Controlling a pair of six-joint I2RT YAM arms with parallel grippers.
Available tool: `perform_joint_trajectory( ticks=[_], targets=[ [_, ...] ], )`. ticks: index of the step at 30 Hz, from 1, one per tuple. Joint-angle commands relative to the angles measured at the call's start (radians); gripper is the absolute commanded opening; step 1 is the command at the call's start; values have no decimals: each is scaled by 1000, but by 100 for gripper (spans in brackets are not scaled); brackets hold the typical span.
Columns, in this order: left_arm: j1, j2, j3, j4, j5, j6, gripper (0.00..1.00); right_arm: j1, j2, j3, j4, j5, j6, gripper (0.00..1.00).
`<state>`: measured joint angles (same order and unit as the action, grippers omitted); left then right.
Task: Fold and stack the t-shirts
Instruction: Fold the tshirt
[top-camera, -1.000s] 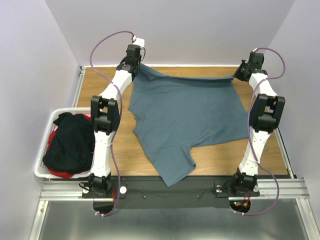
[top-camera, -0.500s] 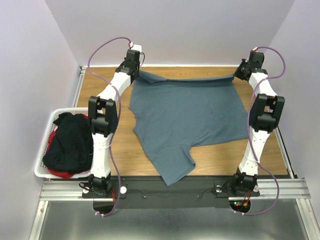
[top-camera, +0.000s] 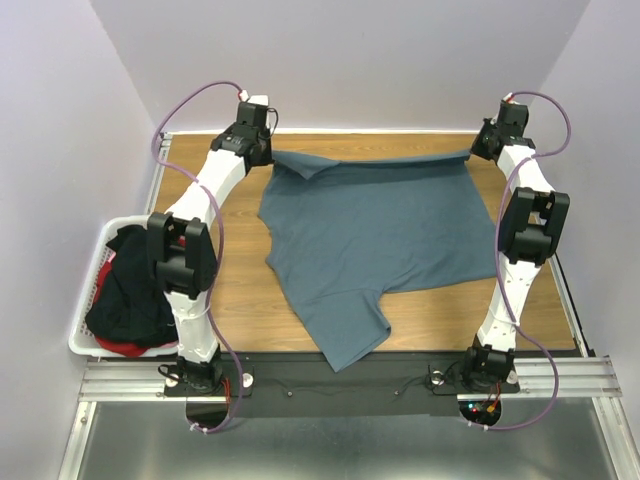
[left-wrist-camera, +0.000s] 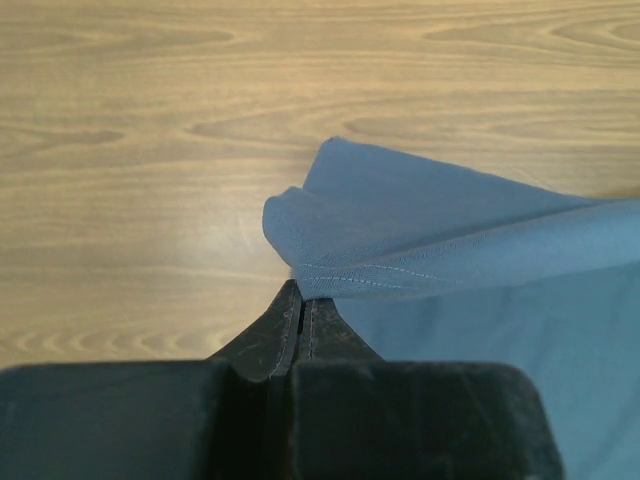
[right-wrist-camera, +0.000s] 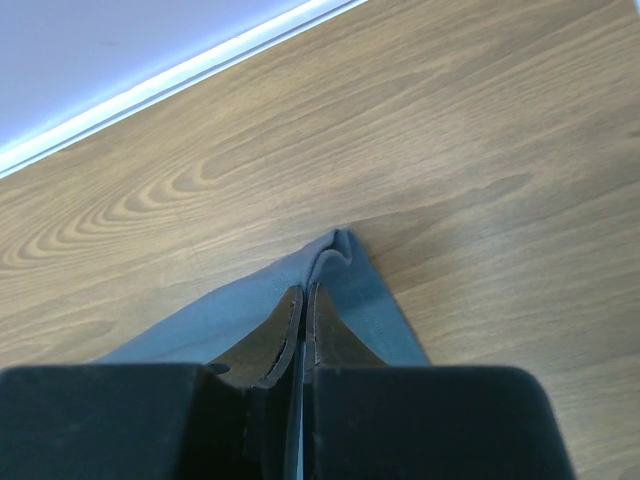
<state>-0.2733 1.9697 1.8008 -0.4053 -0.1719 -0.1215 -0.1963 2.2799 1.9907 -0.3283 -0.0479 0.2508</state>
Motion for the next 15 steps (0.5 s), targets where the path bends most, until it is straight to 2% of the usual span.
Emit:
perform_joint_trajectory(
  ticks=[1,7,15],
  targets=[
    [3,-140,-64,-55,43,-70,0,-12,-79,3,48,80,-57,1],
    [-13,-261,-265,-52,98,-113,0,-12,-102,-24,48,72,-73,1],
    [-70,-345,-417,-38,117,-181,0,-12,-112,-76,48,75,-68,1]
  ],
)
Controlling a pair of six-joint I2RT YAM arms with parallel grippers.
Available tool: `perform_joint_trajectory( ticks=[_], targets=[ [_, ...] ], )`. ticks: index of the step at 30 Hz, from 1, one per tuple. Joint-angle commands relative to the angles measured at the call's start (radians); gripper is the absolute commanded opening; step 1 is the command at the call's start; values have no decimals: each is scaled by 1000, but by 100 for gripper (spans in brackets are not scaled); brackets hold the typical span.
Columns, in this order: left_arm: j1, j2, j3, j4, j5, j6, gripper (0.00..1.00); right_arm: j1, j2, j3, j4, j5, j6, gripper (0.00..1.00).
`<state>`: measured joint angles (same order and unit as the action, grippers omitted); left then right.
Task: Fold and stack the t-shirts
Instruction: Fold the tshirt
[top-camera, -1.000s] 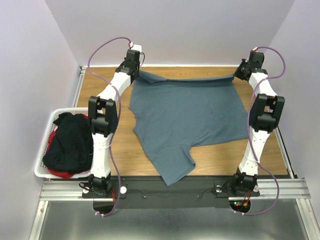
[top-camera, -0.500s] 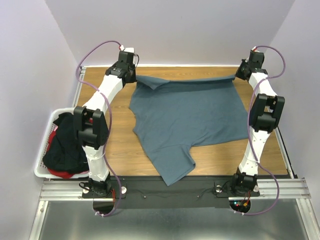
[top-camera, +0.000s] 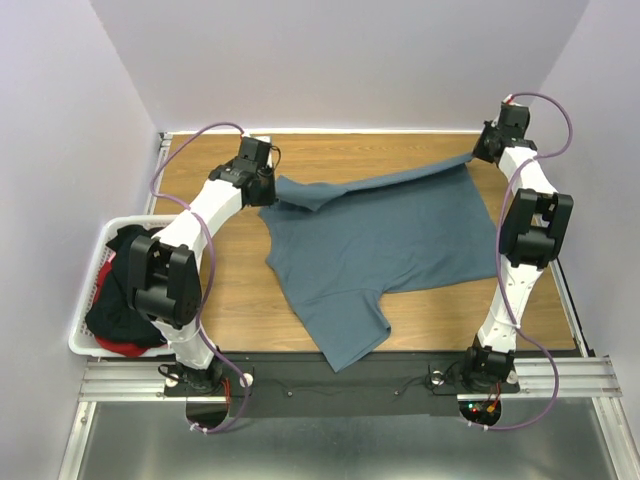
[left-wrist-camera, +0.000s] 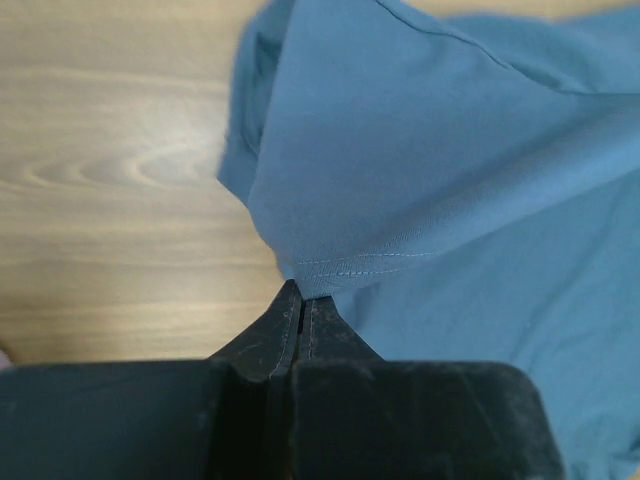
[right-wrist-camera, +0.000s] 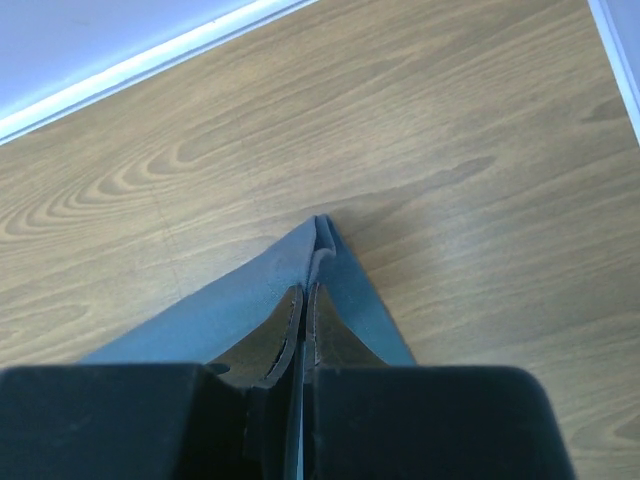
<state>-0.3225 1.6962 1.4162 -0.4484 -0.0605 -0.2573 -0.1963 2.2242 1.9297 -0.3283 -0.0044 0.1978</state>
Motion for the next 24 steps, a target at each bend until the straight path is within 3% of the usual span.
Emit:
perform_joint_trajectory(
  ticks=[1,5,10,17,24],
  targets=[
    [-21,-75,-39,7,-2,-46,0,-12,-57,-20,48,30,-12,1],
    [-21,-76,-8,4,-123,-45,0,-12,-58,-37,48,21,-3,1],
    [-47,-86,-5,-1,-93,-59,0,-12,-66,-57,46,32,2,1],
    [-157,-138,-141,11,-68,-175,0,-12,-83,-90,48,24,15,1],
    [-185,-171,-293,111,-16,-263,3,-12,-57,-95,48,20,37,1]
  ],
)
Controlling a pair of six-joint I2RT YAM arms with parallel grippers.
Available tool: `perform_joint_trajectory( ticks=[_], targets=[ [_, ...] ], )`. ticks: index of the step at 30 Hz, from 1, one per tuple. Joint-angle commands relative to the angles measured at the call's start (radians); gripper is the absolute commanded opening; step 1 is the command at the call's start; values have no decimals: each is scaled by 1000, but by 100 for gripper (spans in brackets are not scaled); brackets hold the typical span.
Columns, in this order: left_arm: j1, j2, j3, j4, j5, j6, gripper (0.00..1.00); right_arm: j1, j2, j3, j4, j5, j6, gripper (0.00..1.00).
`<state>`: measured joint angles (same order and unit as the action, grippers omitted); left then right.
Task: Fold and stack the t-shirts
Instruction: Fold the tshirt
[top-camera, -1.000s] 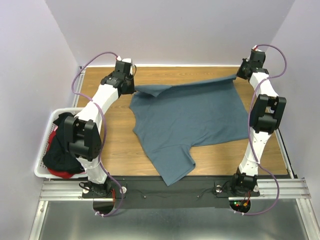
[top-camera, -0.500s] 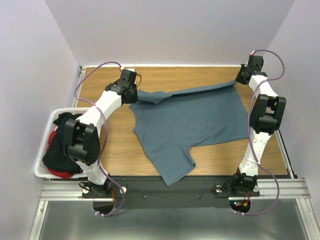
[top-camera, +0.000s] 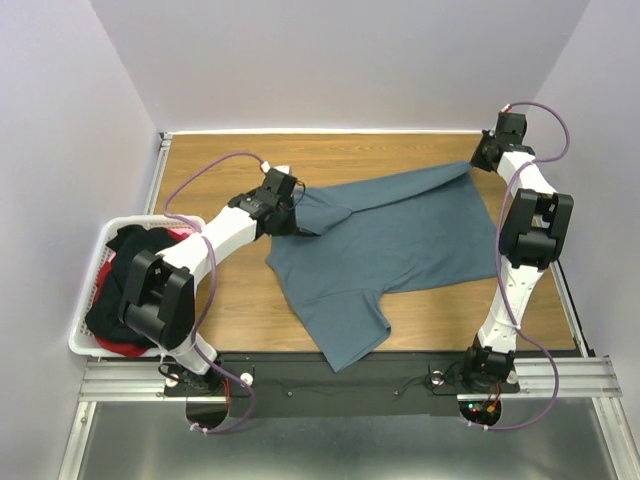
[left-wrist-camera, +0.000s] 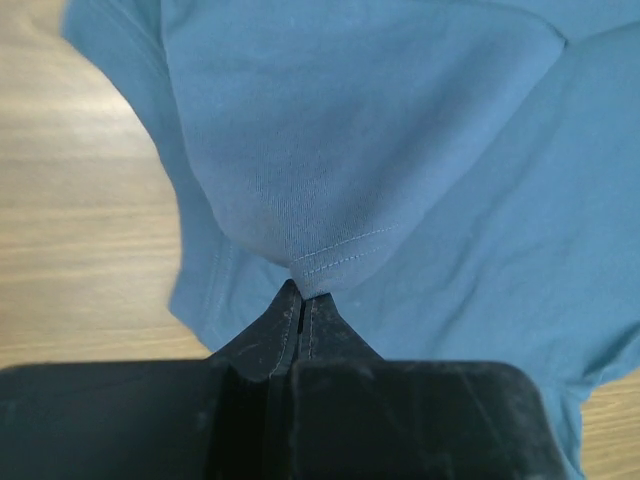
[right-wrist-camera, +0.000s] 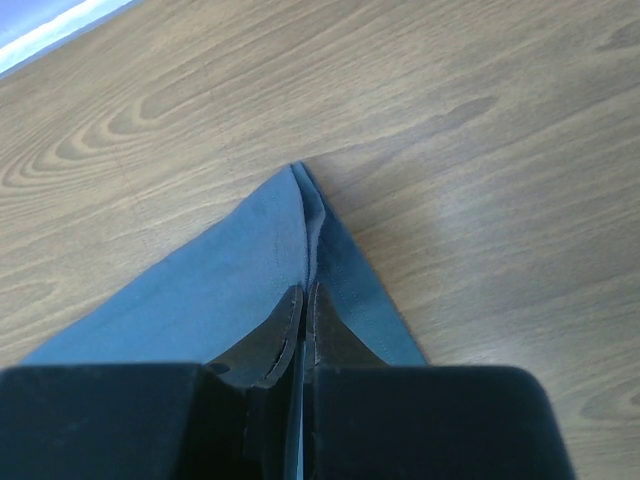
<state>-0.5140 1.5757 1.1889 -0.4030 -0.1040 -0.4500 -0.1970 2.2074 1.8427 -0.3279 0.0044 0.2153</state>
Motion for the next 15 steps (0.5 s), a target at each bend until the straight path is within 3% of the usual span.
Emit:
perform_joint_trajectory(
  ticks=[1,4,5,6,7,8,10,15],
  targets=[
    [5,-57,-81,81,42,-84,7,-10,-32,-13,47,9,21,1],
    [-3,-71,-129,130,99,-111,39,-12,-26,-17,47,2,32,1],
    [-6,-77,-138,147,99,-115,57,-12,-26,-19,47,2,33,5],
    [-6,-94,-146,154,134,-116,62,-13,-25,-22,47,2,38,10],
    [-3,-104,-147,161,130,-119,66,-12,-25,-23,47,0,38,21],
    [5,-114,-146,168,122,-116,76,-12,-28,-25,46,0,39,28],
    [38,-131,-127,176,130,-115,78,-12,-38,-33,46,2,41,43],
    [202,-64,-55,260,156,-67,78,-12,-68,-42,46,0,45,46]
  ],
)
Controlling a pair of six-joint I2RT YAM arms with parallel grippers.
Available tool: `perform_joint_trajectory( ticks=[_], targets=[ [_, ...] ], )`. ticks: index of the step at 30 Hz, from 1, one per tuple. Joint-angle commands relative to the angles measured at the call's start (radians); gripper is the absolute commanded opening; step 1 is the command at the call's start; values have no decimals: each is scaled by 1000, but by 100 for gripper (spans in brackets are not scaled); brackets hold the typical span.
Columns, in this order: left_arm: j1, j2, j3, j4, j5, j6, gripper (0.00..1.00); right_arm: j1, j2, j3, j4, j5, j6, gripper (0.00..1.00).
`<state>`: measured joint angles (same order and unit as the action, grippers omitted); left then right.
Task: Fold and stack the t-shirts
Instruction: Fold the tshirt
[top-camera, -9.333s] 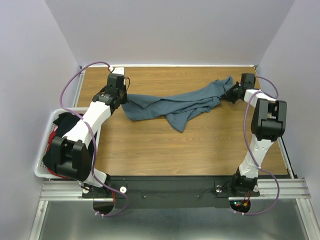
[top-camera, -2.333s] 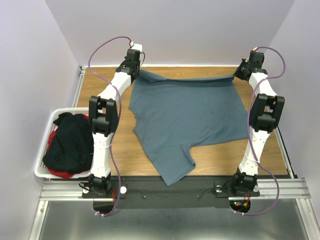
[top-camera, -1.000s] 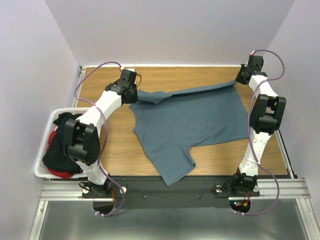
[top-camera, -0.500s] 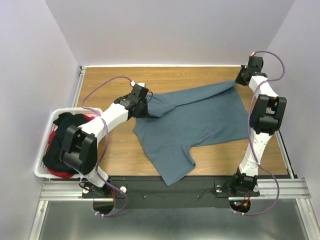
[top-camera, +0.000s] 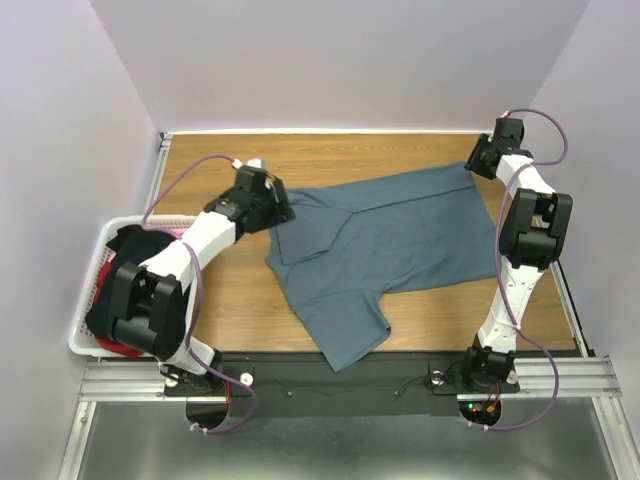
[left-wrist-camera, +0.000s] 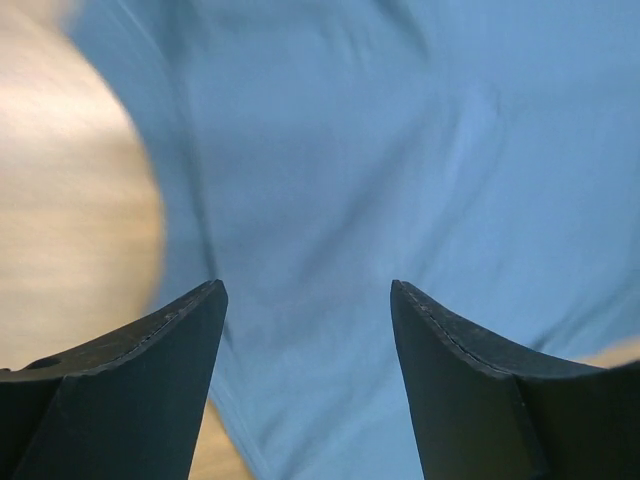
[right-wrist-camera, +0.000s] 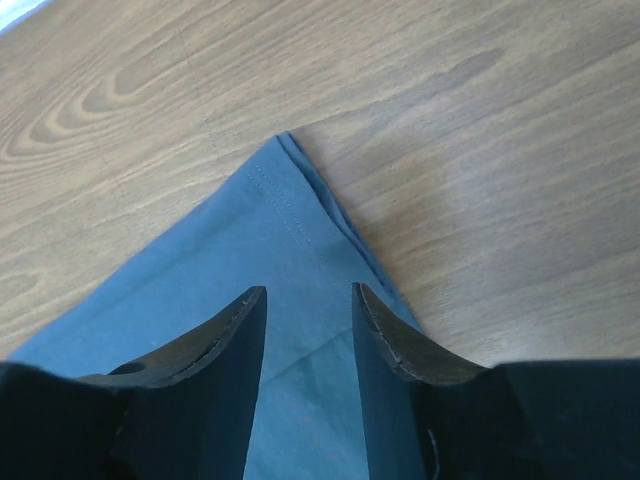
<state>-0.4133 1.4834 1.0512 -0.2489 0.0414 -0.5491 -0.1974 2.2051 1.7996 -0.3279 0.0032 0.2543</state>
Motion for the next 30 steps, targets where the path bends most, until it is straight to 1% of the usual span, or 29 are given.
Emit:
perform_joint_trajectory(
  ticks=[1,2,4,5,7,8,10,11,13,17,22,26,27,28,30],
  targets=[
    [116,63,111,109,12,43,78,-11,-64,3,46,1,11,46],
    [129,99,174,111,47,47,78,-13,-64,3,46,1,14,46],
    [163,197,229,115,86,43,78,-19,-59,6,46,3,33,47],
    [172,225,268,134,103,38,78,-22,-59,6,46,-35,48,47],
    [191,297,303,151,112,29,77,-27,-61,4,46,-45,59,47],
    [194,322,343,152,115,31,75,-27,-61,3,47,-55,60,47],
    [205,365,372,149,110,29,73,-27,-58,4,46,-68,68,48],
    [214,398,395,149,118,22,69,-27,-53,1,46,-75,71,47],
    [222,440,411,149,129,18,66,-27,-53,0,46,-78,77,47],
    [223,472,423,154,149,6,58,-28,-56,-12,46,-85,79,48],
    [223,477,383,177,161,-5,56,-28,-51,-25,46,-86,79,48],
    [222,488,359,214,175,-18,46,-28,-47,-28,46,-91,80,48],
    [222,486,346,223,179,-21,41,-28,-44,-26,46,-89,82,48],
    [220,485,342,229,181,-26,40,-28,-36,-25,46,-86,80,48],
    [222,483,326,240,189,-34,30,-30,-28,-14,46,-94,82,48]
  ],
)
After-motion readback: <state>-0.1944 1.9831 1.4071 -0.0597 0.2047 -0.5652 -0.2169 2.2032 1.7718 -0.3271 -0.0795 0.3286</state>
